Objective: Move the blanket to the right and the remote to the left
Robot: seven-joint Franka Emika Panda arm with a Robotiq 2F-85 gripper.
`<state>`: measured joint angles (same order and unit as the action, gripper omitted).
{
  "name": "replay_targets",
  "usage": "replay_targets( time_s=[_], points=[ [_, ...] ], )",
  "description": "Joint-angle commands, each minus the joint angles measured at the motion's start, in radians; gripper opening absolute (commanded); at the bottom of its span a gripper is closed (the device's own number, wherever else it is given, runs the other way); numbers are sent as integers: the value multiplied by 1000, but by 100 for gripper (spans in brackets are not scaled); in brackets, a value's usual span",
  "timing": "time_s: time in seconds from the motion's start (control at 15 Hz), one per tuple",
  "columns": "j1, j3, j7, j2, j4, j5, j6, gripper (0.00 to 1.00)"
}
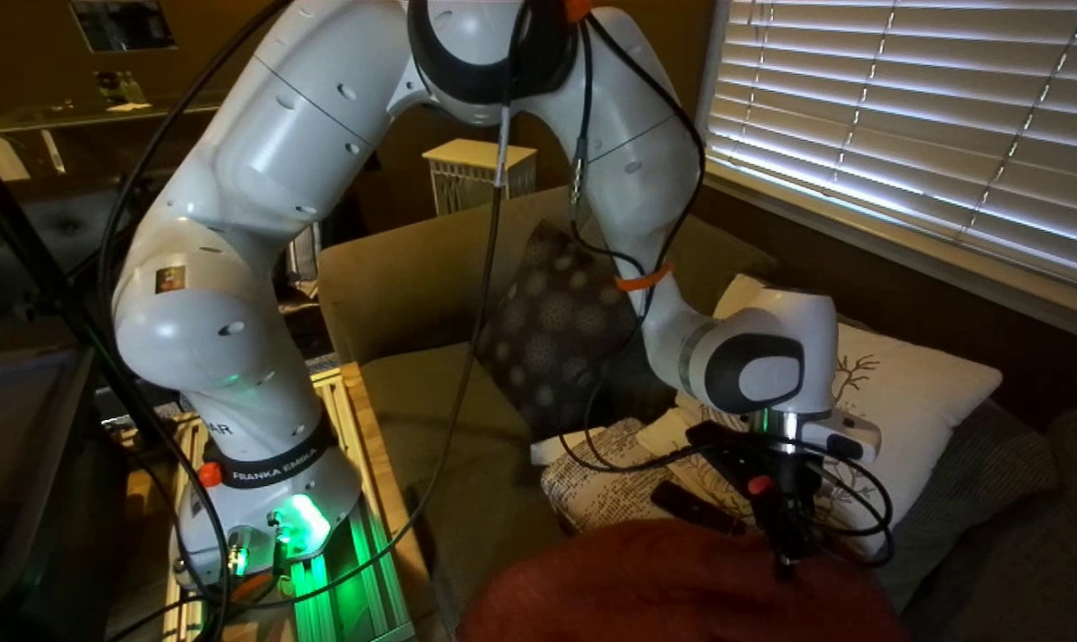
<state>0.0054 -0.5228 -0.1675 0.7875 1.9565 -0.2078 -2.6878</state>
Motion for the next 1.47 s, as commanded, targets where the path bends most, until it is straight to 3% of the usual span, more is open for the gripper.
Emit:
replay_targets(
  time_s=[0.0, 0.27, 0.4, 0.6, 1.07, 1.4],
  points=[
    [-76, 46, -25, 17, -78, 13, 70, 2],
    [-119, 72, -46, 37, -125, 13, 107, 2],
    [-136, 90, -57, 40, -135, 23, 110, 34],
    [-134, 107, -45, -1, -79, 11, 64, 53],
    [-55, 75, -34, -127, 143, -44, -114, 99],
    [12, 31, -31, -173, 242, -76, -139, 100]
  ],
)
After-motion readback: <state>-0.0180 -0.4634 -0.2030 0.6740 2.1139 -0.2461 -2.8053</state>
